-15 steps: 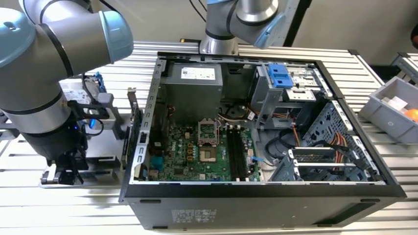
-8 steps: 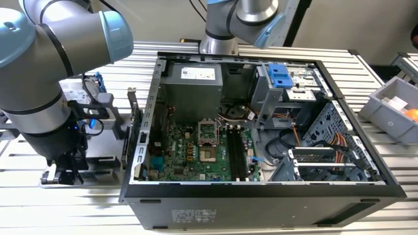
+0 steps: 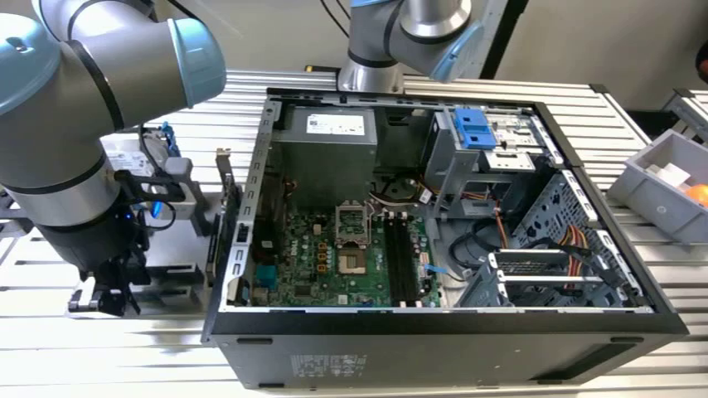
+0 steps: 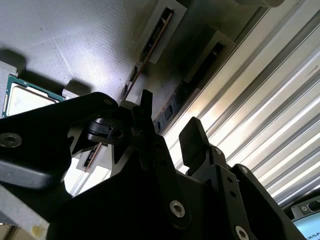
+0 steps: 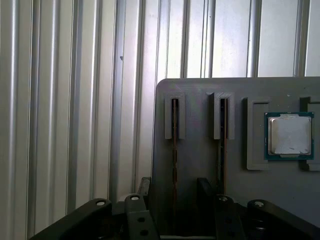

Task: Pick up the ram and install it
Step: 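Pick up the ram and move it above insertion slot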

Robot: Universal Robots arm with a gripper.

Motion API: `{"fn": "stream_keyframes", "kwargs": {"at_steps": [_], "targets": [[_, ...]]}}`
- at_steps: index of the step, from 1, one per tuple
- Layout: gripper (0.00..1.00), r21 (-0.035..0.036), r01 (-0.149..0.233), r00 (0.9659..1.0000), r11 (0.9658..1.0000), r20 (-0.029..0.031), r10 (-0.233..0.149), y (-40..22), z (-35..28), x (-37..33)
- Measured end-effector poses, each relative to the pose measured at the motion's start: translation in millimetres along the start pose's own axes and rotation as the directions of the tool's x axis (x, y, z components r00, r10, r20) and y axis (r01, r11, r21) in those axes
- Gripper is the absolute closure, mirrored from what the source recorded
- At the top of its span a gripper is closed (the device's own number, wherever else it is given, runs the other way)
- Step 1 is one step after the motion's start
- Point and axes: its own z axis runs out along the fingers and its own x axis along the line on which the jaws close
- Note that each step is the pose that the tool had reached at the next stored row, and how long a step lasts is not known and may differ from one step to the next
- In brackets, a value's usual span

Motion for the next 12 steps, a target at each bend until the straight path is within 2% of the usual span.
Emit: {"fn": "stream_keyframes", "kwargs": {"at_steps": [12], "targets": [[0.0, 0.0, 0.0, 1.0, 1.0, 0.0013, 0.0, 0.0, 0.0, 0.0]]}}
